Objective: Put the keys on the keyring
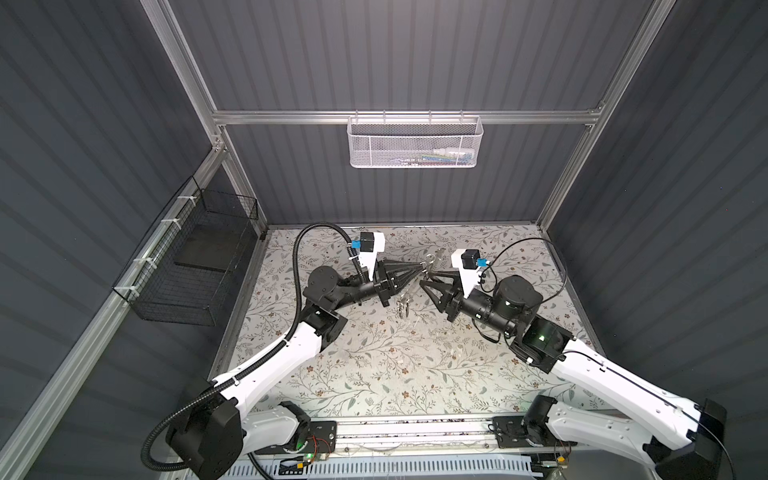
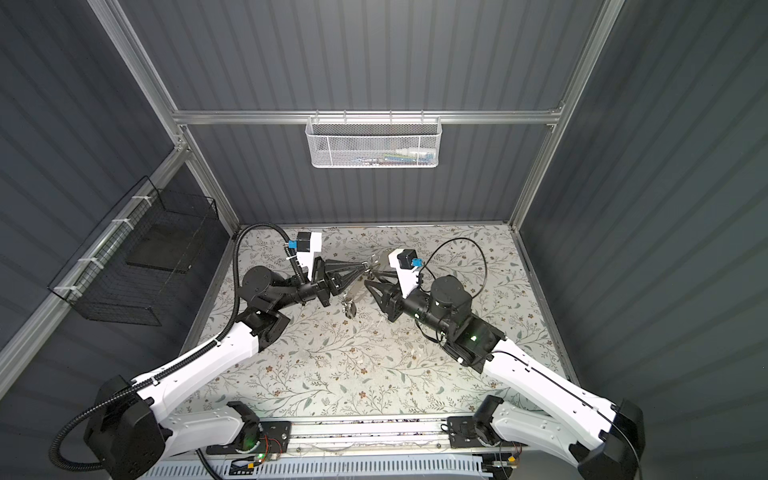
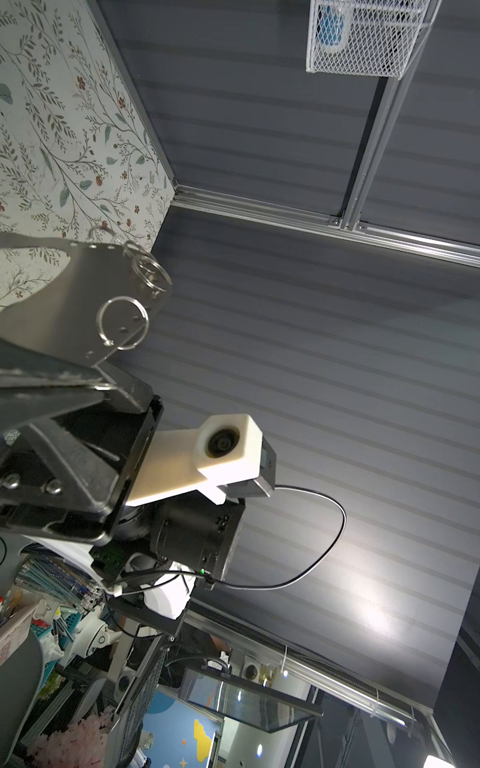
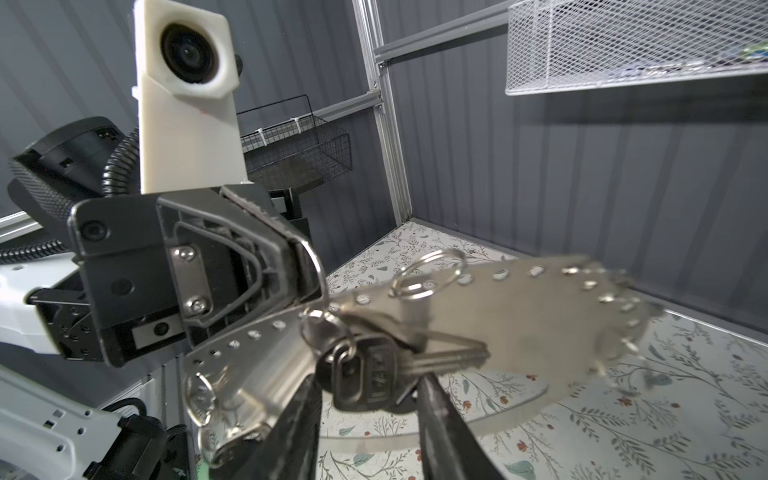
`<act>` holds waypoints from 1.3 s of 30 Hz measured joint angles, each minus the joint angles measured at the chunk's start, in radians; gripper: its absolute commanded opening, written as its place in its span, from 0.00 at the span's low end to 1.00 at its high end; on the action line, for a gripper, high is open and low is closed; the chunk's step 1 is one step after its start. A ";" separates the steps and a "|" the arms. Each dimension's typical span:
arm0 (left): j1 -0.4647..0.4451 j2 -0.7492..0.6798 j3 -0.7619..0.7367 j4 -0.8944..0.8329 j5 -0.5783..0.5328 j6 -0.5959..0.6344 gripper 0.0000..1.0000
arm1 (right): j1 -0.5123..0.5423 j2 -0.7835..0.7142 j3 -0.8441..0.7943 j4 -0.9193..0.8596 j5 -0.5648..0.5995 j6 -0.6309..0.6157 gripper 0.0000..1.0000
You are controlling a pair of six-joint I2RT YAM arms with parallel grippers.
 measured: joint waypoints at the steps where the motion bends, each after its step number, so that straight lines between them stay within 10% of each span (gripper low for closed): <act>1: 0.000 0.000 0.000 0.000 0.002 0.000 0.00 | 0.002 -0.005 -0.003 0.001 0.010 -0.003 0.40; 39: 0.000 0.002 0.009 -0.041 0.019 0.000 0.00 | 0.099 0.006 -0.021 0.070 0.181 -0.189 0.00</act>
